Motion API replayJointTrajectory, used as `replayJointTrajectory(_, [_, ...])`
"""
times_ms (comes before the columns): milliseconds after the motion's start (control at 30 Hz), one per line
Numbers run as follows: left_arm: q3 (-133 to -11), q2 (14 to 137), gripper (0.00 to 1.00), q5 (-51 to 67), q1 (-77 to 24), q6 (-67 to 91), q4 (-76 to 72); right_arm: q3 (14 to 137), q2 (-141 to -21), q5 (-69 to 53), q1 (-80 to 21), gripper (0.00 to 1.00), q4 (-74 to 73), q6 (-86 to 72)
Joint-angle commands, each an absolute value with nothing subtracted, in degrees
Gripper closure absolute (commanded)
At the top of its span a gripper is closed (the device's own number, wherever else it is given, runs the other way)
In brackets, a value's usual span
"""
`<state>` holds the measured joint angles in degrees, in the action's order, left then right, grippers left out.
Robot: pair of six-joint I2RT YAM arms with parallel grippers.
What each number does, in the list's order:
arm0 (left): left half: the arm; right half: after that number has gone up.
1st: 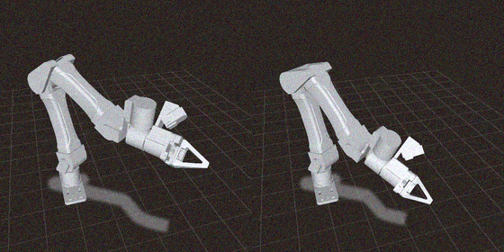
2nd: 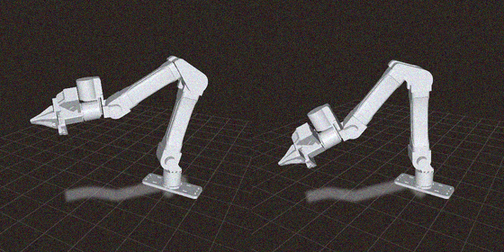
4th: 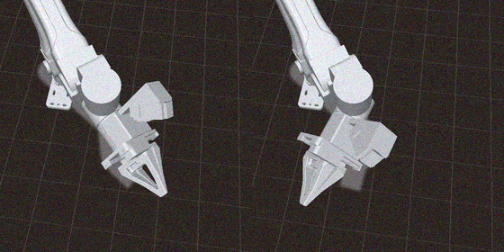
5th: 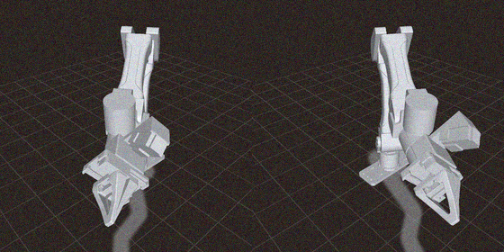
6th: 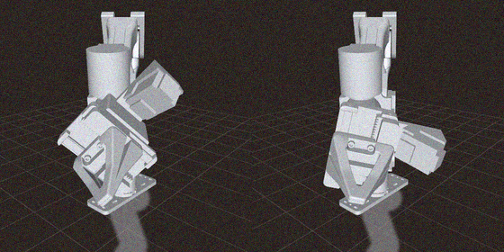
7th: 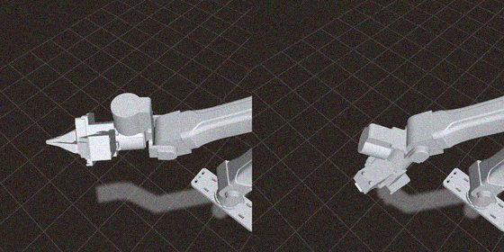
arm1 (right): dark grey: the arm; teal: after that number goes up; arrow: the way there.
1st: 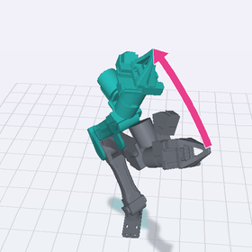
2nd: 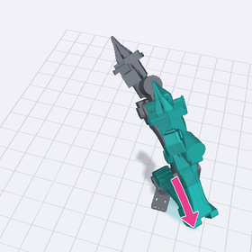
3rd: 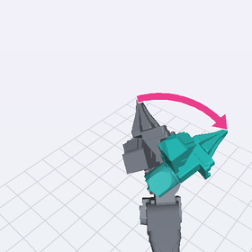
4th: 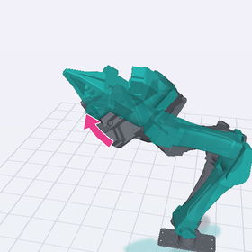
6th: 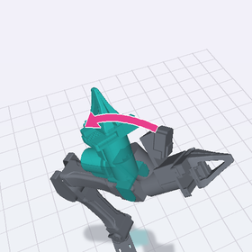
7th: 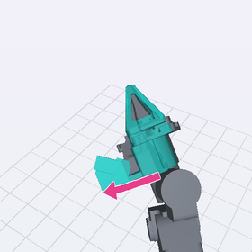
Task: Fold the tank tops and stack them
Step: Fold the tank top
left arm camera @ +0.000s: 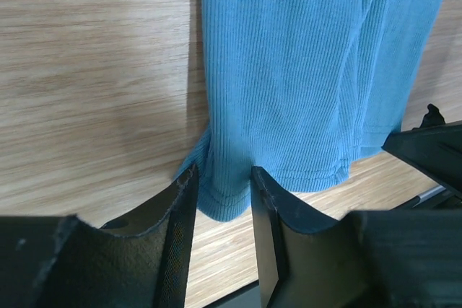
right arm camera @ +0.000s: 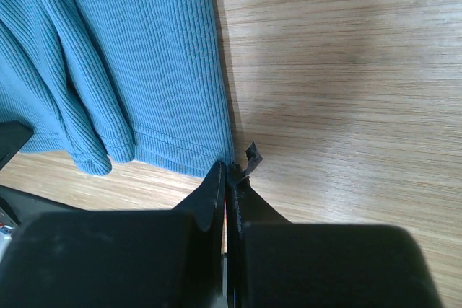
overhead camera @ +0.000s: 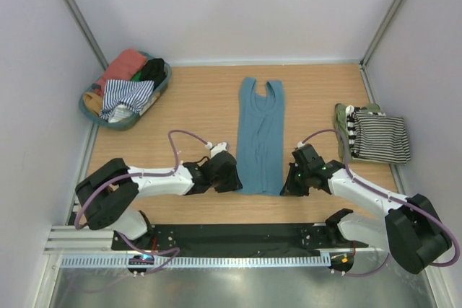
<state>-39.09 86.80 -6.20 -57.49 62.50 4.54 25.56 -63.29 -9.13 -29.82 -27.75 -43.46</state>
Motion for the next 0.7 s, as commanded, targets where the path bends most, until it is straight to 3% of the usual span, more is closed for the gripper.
replayJointTrajectory(0, [-39.9, 89.3, 0.63, -6.5, -57.4, 61.9, 6.5, 26.2, -62.8, -7.9, -30.2, 0.99, -30.2, -42.4])
replayJointTrajectory(133, [-40.8, 91.1, 0.63, -7.6, -57.6, 61.8, 8.7, 26.5, -62.9, -7.9, -30.1, 0.99, -30.8, -42.1])
replayJointTrajectory(200, [-40.7, 91.1, 0.75, -7.6, -57.7, 61.9, 8.8, 27.0, -62.5, -7.9, -30.1, 0.99, -31.1, -42.1])
replayJointTrajectory(233, [-41.0, 91.1, 0.88, -7.2, -58.0, 61.9, 8.9, 27.1, -62.3, -8.0, -30.2, 0.99, -31.3, -42.0])
replayJointTrajectory(300, [-41.6, 91.1, 1.0, -6.6, -58.1, 61.5, 9.0, 28.1, -62.0, -8.0, -30.2, 0.99, -32.0, -41.9])
replayJointTrajectory(667, [-54.7, 92.2, 1.0, -9.0, -56.8, 58.3, 17.7, 39.2, -64.1, -5.1, -30.2, 0.99, -33.6, -39.1])
